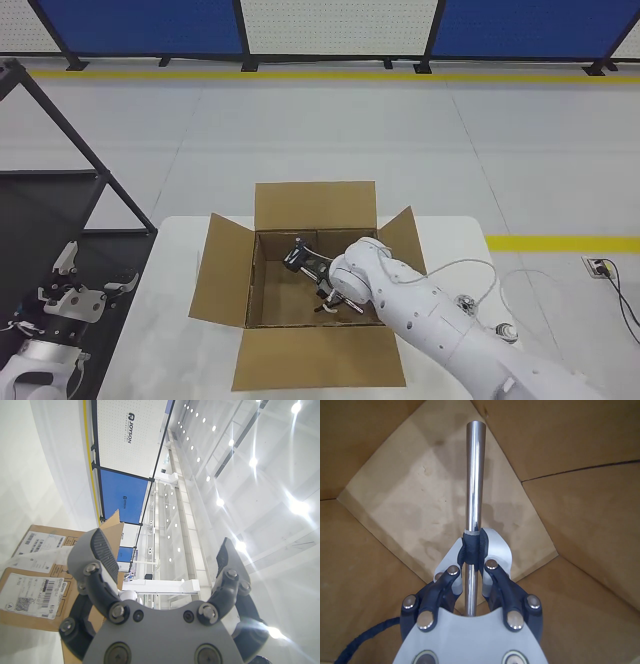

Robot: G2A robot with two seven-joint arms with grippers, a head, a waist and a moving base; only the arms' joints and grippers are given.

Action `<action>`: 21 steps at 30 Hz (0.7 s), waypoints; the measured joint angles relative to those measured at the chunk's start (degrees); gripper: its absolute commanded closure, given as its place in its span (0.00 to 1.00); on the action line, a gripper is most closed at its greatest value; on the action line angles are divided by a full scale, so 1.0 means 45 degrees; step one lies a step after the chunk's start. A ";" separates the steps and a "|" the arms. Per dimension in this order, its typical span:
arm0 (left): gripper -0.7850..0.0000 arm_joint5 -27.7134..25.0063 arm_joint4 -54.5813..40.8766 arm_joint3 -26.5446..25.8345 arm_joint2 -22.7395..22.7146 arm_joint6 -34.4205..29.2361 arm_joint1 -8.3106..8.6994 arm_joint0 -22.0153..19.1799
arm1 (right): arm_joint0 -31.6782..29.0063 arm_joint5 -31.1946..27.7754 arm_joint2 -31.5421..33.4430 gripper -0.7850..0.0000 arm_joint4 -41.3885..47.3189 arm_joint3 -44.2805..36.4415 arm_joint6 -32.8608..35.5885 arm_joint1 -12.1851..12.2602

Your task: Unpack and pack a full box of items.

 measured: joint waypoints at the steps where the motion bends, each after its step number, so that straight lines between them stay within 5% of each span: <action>1: 0.00 0.0000 0.0000 0.0000 0.0000 0.0000 0.0000 0.0000 | 0.0015 -0.0172 -0.0036 1.00 0.0002 0.0271 -0.0098 -0.0109; 21: 0.00 0.0000 0.0000 0.0000 0.0000 0.0000 0.0000 0.0000 | 0.0413 -0.3290 -0.0583 1.00 -0.1591 0.3021 -0.1636 -0.1623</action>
